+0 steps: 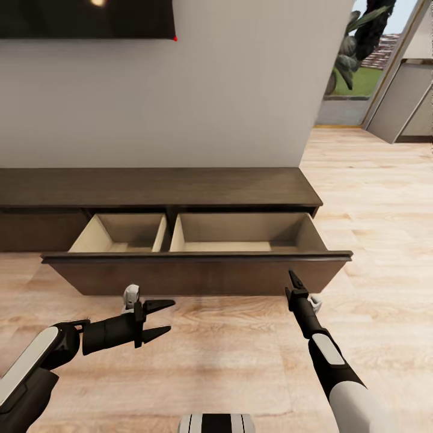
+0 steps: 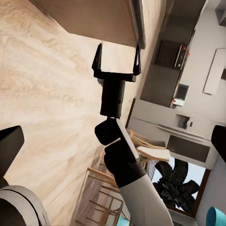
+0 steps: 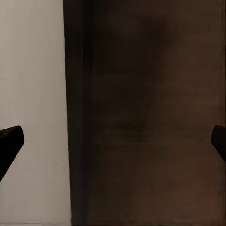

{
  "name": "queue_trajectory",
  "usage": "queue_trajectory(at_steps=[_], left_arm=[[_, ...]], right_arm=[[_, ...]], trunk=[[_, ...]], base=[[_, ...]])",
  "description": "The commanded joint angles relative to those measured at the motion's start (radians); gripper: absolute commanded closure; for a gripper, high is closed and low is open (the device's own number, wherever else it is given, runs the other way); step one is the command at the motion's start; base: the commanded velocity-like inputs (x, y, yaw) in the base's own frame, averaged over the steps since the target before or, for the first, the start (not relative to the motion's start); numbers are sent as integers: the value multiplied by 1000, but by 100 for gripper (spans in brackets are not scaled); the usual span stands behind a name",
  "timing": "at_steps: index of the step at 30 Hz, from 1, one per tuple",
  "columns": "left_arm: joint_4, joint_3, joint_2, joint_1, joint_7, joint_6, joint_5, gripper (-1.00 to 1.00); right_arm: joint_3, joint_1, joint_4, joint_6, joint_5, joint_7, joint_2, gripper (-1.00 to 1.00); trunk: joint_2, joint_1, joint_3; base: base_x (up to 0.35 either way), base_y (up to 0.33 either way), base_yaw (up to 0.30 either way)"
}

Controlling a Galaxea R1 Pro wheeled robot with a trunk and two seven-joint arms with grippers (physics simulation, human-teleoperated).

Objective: Place each of the two pumpkins and all three candles from the living room inside a cabinet in the living room (use any cabinet), then make sure every cabinet is closed, and position the cauldron so it is next to a table in the living room.

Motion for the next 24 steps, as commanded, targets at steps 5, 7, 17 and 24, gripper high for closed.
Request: queue_trajectory(at_steps=[5, 7, 17, 24], left_arm=[[0, 0, 2, -1, 9, 0, 10, -100], [0, 0, 2, -1, 9, 0, 10, -100], [-1, 2, 3, -1, 9, 0, 10, -100], [-1, 4, 3, -1, 9, -1, 10, -100]], right_arm=[[-4, -1, -1, 15, -3, -1, 0, -100], [-3, -1, -2, 29, -2, -1, -1, -100], [7, 4, 2, 281, 90, 0, -2, -100], [9, 10, 3, 387, 202, 1, -1, -100]], trunk=[[0, -1, -1], [0, -1, -1], [0, -1, -1], [0, -2, 7]], base=[[-247, -36, 0], [-188, -45, 0], [-33, -7, 0], [0, 0, 0]])
